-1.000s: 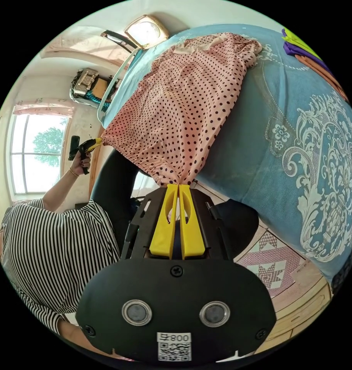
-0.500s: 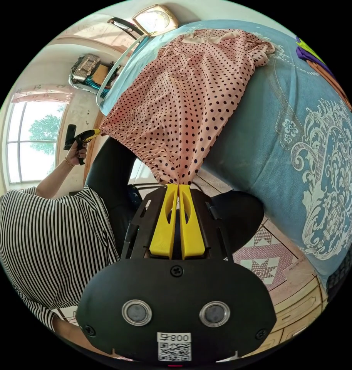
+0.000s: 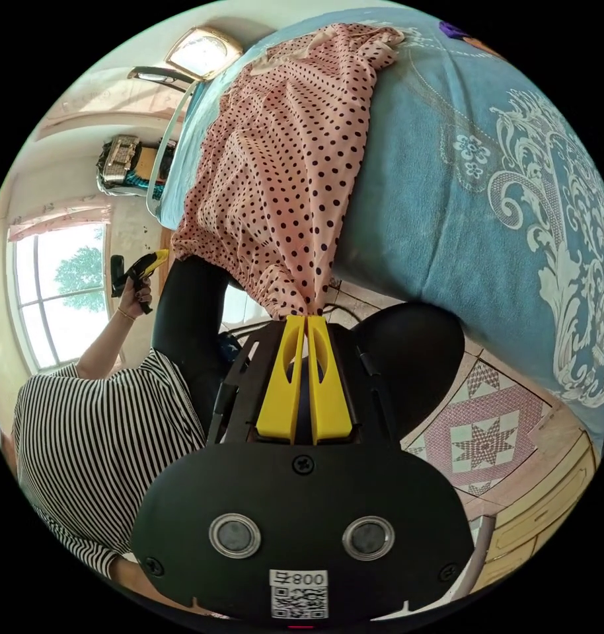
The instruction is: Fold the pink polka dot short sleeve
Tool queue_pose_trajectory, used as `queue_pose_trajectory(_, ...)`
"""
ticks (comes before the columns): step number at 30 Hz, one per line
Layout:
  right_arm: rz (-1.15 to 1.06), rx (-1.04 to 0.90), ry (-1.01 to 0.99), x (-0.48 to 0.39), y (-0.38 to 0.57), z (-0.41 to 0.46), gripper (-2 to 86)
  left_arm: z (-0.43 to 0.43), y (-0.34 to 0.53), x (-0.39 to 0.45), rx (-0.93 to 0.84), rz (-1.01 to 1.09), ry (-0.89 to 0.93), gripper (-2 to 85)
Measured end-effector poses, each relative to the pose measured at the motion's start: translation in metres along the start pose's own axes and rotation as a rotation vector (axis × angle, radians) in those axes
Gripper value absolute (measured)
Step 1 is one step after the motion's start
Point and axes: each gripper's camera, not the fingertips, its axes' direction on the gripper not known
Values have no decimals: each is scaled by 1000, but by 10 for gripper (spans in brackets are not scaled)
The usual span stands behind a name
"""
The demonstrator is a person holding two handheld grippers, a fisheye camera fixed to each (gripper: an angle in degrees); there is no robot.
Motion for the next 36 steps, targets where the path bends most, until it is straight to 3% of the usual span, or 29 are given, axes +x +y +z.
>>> queue_pose_trajectory(10, 89, 44, -104, 30, -10, 0, 2, 60, -66, 72, -84, 200, 24, 15)
queue_pose_trajectory(19, 103, 64, -15, 34, -33, -20, 1, 104, -120, 76, -251, 138, -290, 4)
queue_pose_trajectory(24, 152, 87, -89, 50, -41, -27, 1, 93, -141, 70, -177, 43, -235, 2)
queue_pose_trajectory(28, 217, 258, -252, 65, -39, -52, 7, 80, -155, 81, -70, 43, -157, 4)
queue_pose_trajectory(30, 216, 318, -284, 65, -46, -64, 9, 75, -173, 99, -10, 111, -93, 7)
queue_pose_trajectory(36, 94, 359, -277, 43, -134, -94, 19, 115, -256, 174, -71, 338, -51, 19)
